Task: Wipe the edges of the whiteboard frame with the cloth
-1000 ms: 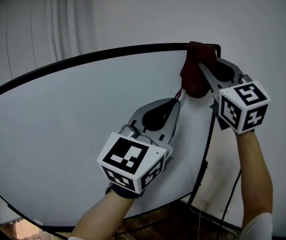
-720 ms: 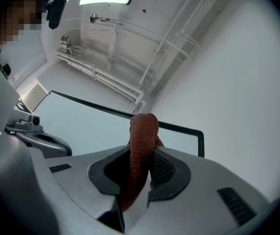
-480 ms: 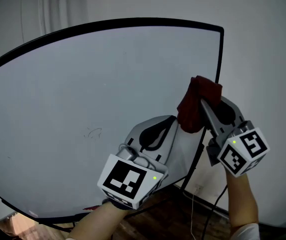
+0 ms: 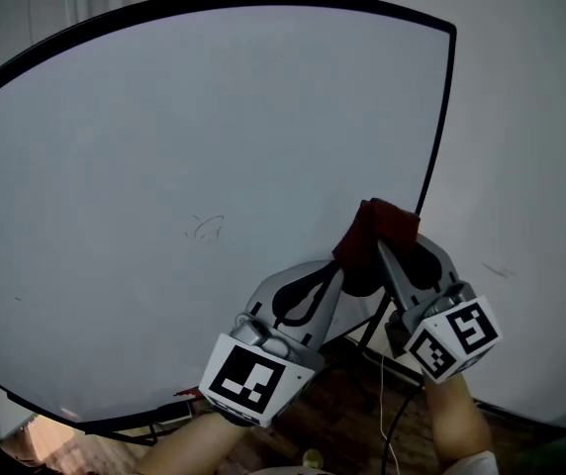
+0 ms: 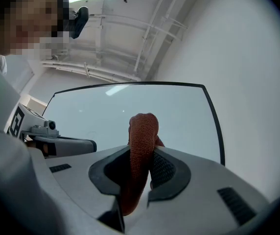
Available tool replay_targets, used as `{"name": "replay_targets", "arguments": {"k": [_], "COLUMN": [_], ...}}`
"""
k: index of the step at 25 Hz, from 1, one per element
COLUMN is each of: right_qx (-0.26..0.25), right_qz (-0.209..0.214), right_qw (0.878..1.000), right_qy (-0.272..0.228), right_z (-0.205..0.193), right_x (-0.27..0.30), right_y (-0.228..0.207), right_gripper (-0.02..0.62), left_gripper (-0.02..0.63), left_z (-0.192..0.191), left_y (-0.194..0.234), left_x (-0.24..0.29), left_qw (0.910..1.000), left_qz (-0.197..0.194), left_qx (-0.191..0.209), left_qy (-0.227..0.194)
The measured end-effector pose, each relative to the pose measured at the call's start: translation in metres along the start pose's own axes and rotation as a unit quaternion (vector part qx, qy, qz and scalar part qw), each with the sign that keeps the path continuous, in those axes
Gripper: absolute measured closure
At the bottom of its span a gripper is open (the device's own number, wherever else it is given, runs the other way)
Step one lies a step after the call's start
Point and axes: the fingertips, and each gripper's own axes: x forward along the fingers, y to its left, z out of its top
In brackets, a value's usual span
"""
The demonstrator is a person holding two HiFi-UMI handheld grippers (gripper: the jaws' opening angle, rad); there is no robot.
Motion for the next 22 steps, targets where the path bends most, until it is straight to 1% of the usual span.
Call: {"name": "replay_targets", "arguments": {"k": [3,5,8,13,19,22], "right_qx": [0.01,0.019,0.023,0.042,0.06,0.067], "right_qz": [-0.004,-0.012,-0.021,-0.031,-0.032,-0.033], "right_qw": [1.0,1.0,0.999,0.997,0.995,0.994], "right_qy": [0.008,0.019,0.038,0.057,0.07,0.076], "right_z": [-0.012,-0.027,-0.05,-0.08,-0.104,-0.116], "right_x": [-0.006,-0.013,-0.023,-0.039,-0.048,-0.051], "right_y": [0.017,0.03,0.052,0.09,0.129,0.145], "right_gripper": [0.514,0.514,0.514,0.514,0.514,0.514], "left_gripper": [0.597,0.597,0.597,0.597,0.597,0.597], "left_z": [-0.008,-0.018,-0.035,-0.058,-0.087,-0.096], "left_y": [0.001,0.0,0.0,-0.005,-0.008,-0.009], "left_x": [-0.017,-0.034,-0.059,-0.093,-0.132,-0.145], "left_qw": [0.9999,0.9996,0.999,0.9984,0.9954,0.9943], "left_qz": [0.002,0.004,0.009,0.01,0.013,0.012], "left_qx": [-0.016,-0.027,-0.043,-0.047,-0.077,-0.084], "left_qy": [-0.002,0.001,0.012,0.03,0.056,0.064]}}
